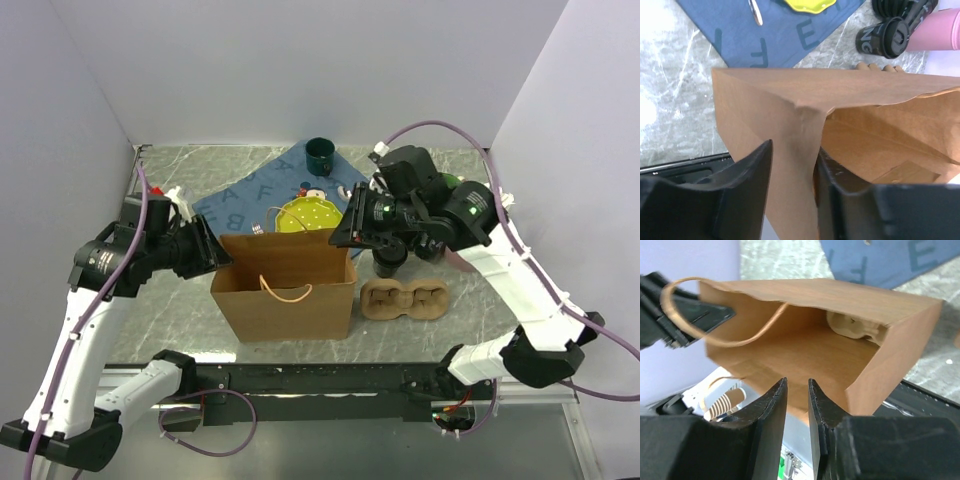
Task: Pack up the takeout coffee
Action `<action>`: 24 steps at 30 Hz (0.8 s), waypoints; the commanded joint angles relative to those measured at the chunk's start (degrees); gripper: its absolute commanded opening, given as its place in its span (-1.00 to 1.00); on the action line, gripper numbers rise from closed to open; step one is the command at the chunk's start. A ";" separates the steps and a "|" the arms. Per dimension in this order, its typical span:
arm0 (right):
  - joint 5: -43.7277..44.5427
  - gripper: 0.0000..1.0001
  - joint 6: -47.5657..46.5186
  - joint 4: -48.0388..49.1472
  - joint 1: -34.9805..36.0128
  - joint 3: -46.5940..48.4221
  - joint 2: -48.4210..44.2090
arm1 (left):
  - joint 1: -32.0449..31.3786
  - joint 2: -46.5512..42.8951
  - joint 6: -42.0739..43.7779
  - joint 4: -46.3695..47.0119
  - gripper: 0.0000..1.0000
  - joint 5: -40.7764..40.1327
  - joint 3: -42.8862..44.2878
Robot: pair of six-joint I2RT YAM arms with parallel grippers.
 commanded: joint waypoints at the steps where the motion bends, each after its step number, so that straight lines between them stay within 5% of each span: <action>1: -1.35 -0.41 -1.69 4.44 -0.37 2.32 -3.76 | -0.01 1.34 -0.32 0.33 0.00 0.88 5.23; 6: 7.32 -0.74 -4.67 7.08 -0.37 1.97 -8.67 | -0.01 1.96 -1.28 1.73 0.25 1.76 7.70; 11: 19.45 -0.41 -7.31 6.12 -0.81 -0.74 -14.48 | -0.01 3.63 -0.76 1.39 0.48 -0.87 12.44; 16: 31.60 -0.29 -2.14 -9.86 -0.81 -8.74 -17.92 | -0.01 6.71 1.78 -1.59 0.96 -8.50 19.46; 24: 33.10 -0.05 10.08 -12.08 -1.95 -31.23 -22.83 | -0.01 8.73 3.02 -3.54 0.94 -14.76 21.60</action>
